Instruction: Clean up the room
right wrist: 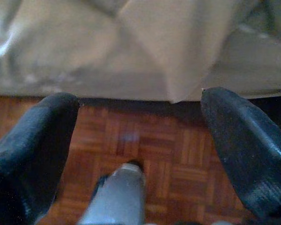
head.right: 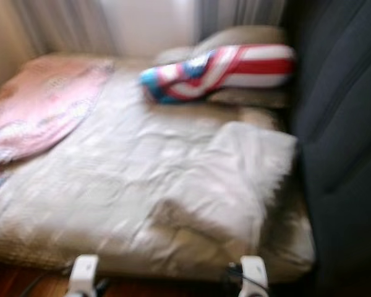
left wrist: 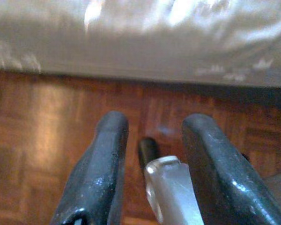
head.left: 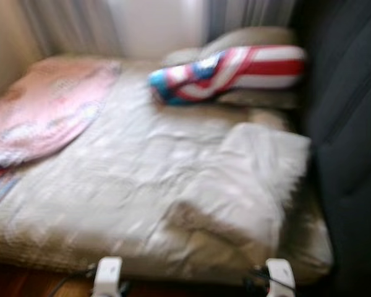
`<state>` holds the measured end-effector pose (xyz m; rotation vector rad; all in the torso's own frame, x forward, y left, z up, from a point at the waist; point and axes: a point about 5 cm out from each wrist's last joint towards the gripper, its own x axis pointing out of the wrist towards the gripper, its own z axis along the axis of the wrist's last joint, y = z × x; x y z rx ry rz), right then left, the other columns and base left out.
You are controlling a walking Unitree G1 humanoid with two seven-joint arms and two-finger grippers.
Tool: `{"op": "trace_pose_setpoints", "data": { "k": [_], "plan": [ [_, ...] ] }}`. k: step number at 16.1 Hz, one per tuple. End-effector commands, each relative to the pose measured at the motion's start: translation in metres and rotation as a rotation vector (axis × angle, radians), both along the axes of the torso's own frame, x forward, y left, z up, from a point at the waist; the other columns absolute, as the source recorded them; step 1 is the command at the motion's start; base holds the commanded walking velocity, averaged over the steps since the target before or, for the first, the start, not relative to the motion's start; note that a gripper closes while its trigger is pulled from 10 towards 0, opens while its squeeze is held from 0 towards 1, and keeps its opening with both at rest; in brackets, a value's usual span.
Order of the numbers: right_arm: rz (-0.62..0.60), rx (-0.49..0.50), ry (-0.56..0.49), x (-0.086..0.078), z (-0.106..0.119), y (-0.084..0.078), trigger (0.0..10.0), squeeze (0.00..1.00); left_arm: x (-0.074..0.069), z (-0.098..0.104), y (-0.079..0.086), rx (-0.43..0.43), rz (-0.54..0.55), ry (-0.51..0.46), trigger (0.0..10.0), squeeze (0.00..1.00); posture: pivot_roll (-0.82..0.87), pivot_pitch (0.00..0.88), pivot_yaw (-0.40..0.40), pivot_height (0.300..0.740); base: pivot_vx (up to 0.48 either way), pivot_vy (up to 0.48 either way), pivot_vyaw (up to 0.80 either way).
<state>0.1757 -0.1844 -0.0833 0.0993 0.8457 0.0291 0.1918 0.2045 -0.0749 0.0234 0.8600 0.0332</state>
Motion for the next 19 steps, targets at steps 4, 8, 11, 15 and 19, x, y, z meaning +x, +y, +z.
{"op": "trace_pose_setpoints", "data": {
  "k": [4,8,11,15,19],
  "plan": [
    [-0.073,-0.004,-0.056,-0.006,0.001,-0.011,10.0,0.00,0.006,0.002,-0.009,-0.026,-0.003,-0.023,10.0,0.00,-0.03,0.037,-0.028,0.740,0.246,0.000,0.00],
    [-0.072,0.060,-0.157,-0.001,0.008,-0.008,10.0,0.00,0.008,0.003,-0.011,-0.034,-0.015,-0.044,10.0,0.00,-0.03,0.039,-0.026,0.740,0.000,0.000,0.00],
    [-0.069,0.056,-0.178,-0.001,0.008,-0.007,10.0,0.00,0.023,0.013,-0.014,-0.029,-0.043,-0.133,10.0,0.00,-0.04,0.041,-0.019,0.740,0.000,0.000,0.00],
    [-0.116,0.108,-0.225,-0.006,0.009,-0.006,10.0,0.00,0.064,0.051,-0.028,-0.071,-0.104,-0.419,10.0,0.00,-0.01,0.053,-0.004,0.740,0.000,0.000,0.00],
    [-0.089,0.096,-0.300,-0.007,0.013,-0.004,10.0,0.00,0.084,0.071,-0.033,-0.050,-0.141,-0.535,10.0,0.00,-0.03,0.061,0.007,0.740,0.000,0.000,0.00]
  ]
}}
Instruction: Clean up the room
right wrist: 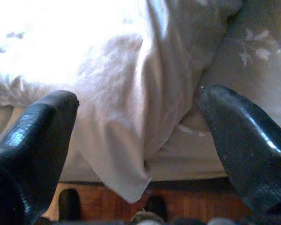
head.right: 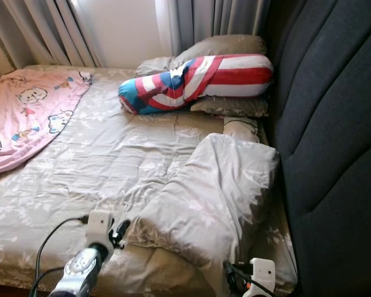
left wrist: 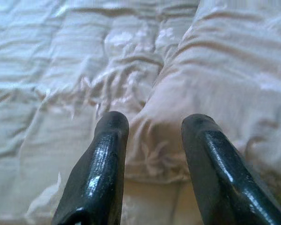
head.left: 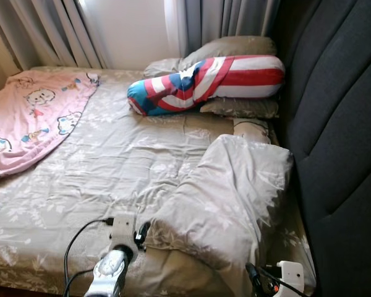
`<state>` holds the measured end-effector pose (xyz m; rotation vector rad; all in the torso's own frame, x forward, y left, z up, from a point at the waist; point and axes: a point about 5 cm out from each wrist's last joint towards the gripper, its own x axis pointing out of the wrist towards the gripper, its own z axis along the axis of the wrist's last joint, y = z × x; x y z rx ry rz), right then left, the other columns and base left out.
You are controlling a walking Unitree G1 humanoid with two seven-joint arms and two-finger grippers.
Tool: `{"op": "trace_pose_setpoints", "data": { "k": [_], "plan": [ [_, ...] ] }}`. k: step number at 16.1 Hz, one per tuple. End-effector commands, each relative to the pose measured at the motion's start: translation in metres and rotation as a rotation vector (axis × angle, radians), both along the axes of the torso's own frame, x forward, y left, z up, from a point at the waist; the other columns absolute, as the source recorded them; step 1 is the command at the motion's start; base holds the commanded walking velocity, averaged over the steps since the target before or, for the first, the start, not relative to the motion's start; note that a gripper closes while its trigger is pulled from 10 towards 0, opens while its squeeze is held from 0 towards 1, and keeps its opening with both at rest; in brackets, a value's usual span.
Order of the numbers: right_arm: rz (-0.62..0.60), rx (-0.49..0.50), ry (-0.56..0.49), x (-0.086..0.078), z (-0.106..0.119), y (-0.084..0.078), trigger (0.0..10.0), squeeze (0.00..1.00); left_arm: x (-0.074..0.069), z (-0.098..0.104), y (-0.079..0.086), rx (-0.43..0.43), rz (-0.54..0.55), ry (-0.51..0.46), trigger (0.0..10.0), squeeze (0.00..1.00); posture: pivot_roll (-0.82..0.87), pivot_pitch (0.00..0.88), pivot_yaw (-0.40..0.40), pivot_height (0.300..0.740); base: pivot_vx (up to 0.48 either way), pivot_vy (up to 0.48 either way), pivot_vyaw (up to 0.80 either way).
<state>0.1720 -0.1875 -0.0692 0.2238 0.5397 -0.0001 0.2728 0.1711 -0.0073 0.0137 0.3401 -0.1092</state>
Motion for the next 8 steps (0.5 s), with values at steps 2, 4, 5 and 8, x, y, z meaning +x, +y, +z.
{"op": "trace_pose_setpoints", "data": {
  "k": [2,4,5,8],
  "plan": [
    [-0.020,0.008,-0.037,-0.003,0.001,-0.001,10.0,0.00,0.003,0.007,0.006,0.022,-0.014,-0.042,10.0,0.00,-0.03,0.056,0.008,0.740,0.000,0.000,0.00],
    [-0.012,0.003,-0.050,-0.004,0.002,-0.002,10.0,0.00,0.001,0.008,0.013,0.000,0.033,-0.072,10.0,0.00,-0.04,0.050,-0.003,0.740,0.000,0.000,0.00],
    [0.013,-0.019,-0.210,0.076,0.044,0.015,10.0,0.00,0.002,0.012,0.011,-0.013,0.034,-0.100,10.0,0.00,-0.04,0.044,-0.006,0.740,0.000,0.000,0.00],
    [0.004,-0.022,-0.306,0.111,0.072,0.023,10.0,0.00,0.001,0.016,0.009,-0.016,0.025,-0.148,10.0,0.00,-0.04,0.028,-0.010,0.740,0.000,0.000,0.00]
  ]
}}
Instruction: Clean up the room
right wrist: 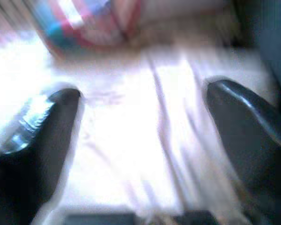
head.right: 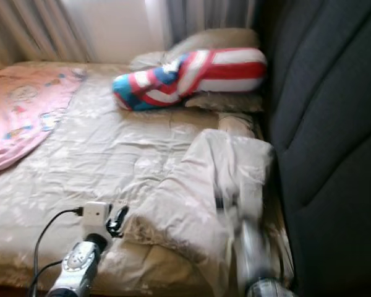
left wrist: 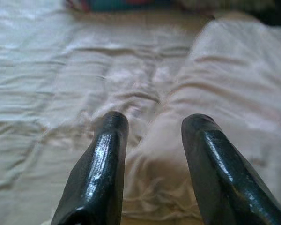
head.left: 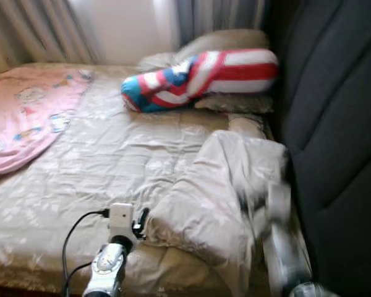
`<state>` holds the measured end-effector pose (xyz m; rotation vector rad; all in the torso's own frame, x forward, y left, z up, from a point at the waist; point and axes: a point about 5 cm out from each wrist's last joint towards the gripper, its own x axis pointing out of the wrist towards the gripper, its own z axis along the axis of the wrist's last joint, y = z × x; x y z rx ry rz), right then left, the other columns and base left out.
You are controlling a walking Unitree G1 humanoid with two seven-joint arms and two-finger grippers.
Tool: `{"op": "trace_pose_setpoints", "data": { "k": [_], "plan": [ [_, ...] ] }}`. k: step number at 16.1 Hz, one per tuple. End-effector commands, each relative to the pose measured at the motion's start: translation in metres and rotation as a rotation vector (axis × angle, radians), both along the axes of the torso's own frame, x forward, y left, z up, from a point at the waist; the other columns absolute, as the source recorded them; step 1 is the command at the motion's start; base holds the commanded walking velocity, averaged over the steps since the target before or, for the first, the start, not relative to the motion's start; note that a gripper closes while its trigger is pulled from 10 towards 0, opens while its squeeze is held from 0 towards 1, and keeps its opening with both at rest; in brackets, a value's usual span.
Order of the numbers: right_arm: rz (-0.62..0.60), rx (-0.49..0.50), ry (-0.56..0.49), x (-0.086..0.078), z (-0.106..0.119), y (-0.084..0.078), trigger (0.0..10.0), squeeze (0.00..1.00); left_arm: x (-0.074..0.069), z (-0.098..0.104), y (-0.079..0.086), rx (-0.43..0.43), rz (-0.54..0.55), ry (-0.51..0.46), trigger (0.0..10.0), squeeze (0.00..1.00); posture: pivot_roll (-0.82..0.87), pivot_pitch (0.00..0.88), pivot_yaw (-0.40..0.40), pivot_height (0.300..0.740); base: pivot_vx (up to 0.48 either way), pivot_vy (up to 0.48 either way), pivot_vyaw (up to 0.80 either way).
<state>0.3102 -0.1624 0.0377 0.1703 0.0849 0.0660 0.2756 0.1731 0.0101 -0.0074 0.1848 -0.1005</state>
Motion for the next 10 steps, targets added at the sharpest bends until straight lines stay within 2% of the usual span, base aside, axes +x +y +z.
{"op": "trace_pose_setpoints", "data": {
  "k": [1,6,10],
  "plan": [
    [-0.026,0.025,0.149,-0.029,-0.035,-0.004,10.0,0.00,-0.004,0.000,0.005,0.011,0.008,-0.015,10.0,0.00,-0.04,0.028,-0.010,0.740,0.000,0.000,0.00],
    [-0.030,0.019,0.119,-0.034,-0.035,-0.003,10.0,0.00,-0.006,0.013,0.009,0.010,0.049,-0.106,10.0,0.00,-0.04,0.017,-0.021,0.740,0.000,0.000,0.00],
    [-0.031,0.007,0.109,-0.033,-0.034,-0.001,10.0,0.00,0.002,0.020,0.006,0.009,0.028,-0.119,10.0,0.00,-0.05,0.036,-0.022,0.740,0.000,0.000,0.00]
  ]
}}
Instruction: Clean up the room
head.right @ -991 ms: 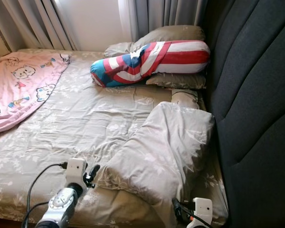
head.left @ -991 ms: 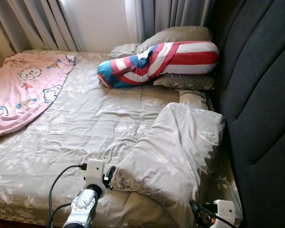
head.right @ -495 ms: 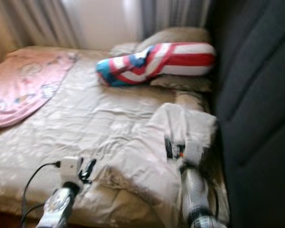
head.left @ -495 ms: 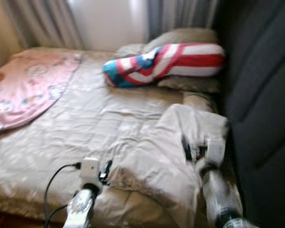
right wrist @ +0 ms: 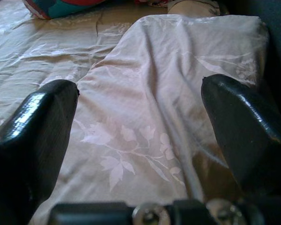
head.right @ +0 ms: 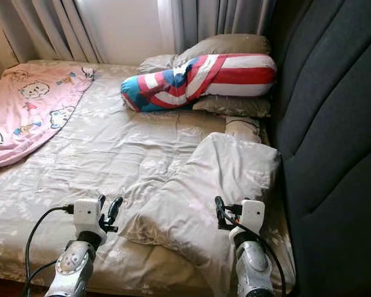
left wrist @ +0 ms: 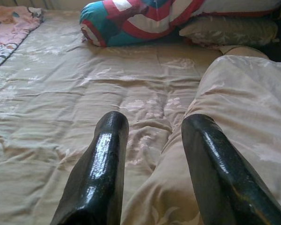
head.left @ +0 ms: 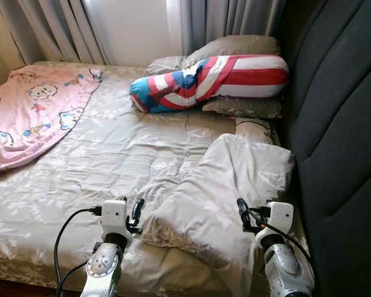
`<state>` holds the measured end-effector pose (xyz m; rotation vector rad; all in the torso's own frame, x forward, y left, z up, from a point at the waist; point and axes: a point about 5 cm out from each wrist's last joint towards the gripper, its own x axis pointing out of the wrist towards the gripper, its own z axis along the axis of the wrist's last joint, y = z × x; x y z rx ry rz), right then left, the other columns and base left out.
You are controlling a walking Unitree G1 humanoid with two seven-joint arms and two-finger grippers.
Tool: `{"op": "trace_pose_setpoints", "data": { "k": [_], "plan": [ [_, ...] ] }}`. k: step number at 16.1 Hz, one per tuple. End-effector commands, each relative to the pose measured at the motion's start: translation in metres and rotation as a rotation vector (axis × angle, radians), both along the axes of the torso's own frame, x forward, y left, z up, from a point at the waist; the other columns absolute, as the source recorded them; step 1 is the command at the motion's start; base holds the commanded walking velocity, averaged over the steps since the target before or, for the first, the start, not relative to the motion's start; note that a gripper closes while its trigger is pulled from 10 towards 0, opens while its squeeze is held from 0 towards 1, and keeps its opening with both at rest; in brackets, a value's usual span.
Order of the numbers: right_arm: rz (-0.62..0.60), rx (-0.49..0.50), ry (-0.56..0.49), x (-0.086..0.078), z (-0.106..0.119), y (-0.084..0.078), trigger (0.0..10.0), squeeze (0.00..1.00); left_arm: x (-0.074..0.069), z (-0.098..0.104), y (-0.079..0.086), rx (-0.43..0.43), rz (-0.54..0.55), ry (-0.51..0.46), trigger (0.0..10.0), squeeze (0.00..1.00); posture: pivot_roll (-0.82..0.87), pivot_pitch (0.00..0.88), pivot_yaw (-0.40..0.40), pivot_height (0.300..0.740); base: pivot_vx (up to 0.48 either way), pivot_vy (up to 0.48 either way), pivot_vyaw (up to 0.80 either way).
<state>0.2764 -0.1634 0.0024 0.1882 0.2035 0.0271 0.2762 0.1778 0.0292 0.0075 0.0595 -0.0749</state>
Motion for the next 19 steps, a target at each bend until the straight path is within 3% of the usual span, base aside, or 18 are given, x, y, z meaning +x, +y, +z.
{"op": "trace_pose_setpoints", "data": {
  "k": [1,19],
  "plan": [
    [-0.001,-0.008,-0.015,0.0007,0.0021,0.0009,10.0,0.00,0.0024,0.0019,0.0011,-0.001,0.002,0.005,10.0,0.00,-0.05,0.038,-0.020,0.740,0.000,0.000,0.00],
    [-0.005,-0.036,0.053,0.0018,-0.0027,0.0022,10.0,0.00,0.0047,0.0068,-0.0069,-0.011,-0.035,0.003,10.0,0.00,-0.05,0.061,-0.017,0.690,0.000,0.000,0.00]
  ]
}}
